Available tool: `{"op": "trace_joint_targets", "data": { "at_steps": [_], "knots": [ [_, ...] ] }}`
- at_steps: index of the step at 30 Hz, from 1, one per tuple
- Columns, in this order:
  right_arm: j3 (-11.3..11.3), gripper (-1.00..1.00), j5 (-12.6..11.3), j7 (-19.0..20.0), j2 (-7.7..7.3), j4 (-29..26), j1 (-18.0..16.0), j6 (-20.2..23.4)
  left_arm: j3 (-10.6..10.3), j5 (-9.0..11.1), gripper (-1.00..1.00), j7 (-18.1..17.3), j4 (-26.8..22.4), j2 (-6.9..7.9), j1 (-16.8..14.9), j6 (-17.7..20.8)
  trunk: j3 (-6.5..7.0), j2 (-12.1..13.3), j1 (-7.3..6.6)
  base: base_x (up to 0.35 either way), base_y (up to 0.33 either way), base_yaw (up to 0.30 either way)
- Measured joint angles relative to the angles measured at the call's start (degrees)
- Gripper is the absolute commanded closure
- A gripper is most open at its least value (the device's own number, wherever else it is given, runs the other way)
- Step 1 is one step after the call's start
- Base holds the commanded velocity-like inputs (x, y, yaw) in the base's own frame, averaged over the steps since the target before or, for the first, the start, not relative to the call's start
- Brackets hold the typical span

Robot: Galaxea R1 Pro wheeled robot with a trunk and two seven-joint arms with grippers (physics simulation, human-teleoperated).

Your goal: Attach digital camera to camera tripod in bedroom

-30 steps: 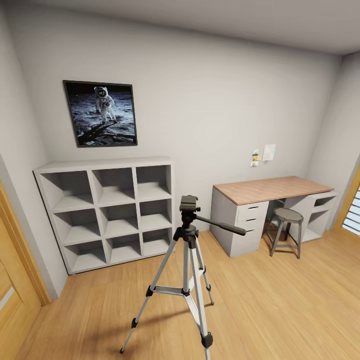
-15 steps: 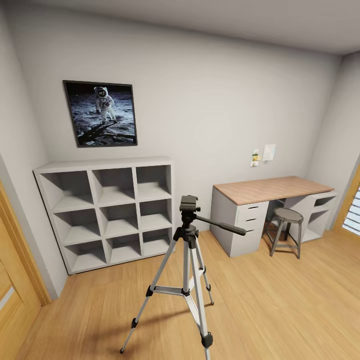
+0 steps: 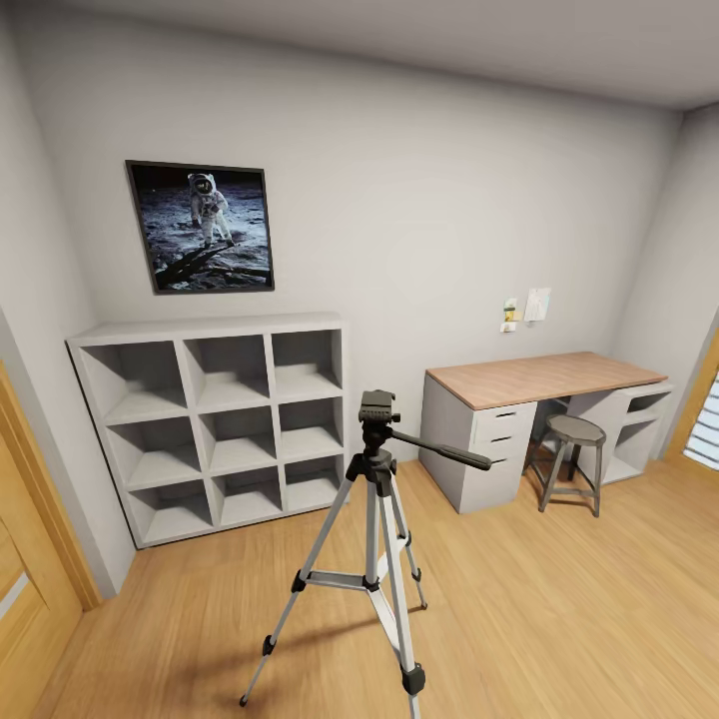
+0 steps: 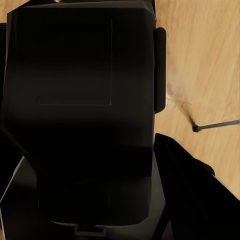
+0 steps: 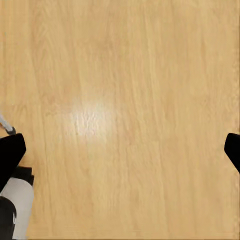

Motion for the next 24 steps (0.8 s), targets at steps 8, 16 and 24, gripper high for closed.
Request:
{"op": "trace_joint_targets", "data": {
  "at_steps": [8, 16, 24],
  "knots": [
    [-0.3, -1.0, -0.5, 0.7, 0.25, -10.0, -7.0, 19.2, 0.0, 0.0, 1.0, 0.0, 0.0, 0.0, 0.0, 0.0, -0.01, 0.0, 0.0, 0.0, 0.0, 0.0],
    [-0.2, -1.0, -7.4, 11.0, -0.14, -16.5, -20.9, 36.3, 0.0, 0.0, 1.0, 0.0, -0.1, -0.14, 0.0, 0.0, 0.0, 0.0, 0.0, 0.0, 0.0, 0.0],
    [0.2, -1.0, -9.5, 31.2, -0.01, -44.4, -22.7, 51.5, 0.0, 0.0, 1.0, 0.0, -0.1, -0.17, 0.0, 0.0, 0.0, 0.0, -0.01, 0.0, 0.0, 0.0]
  ]
}}
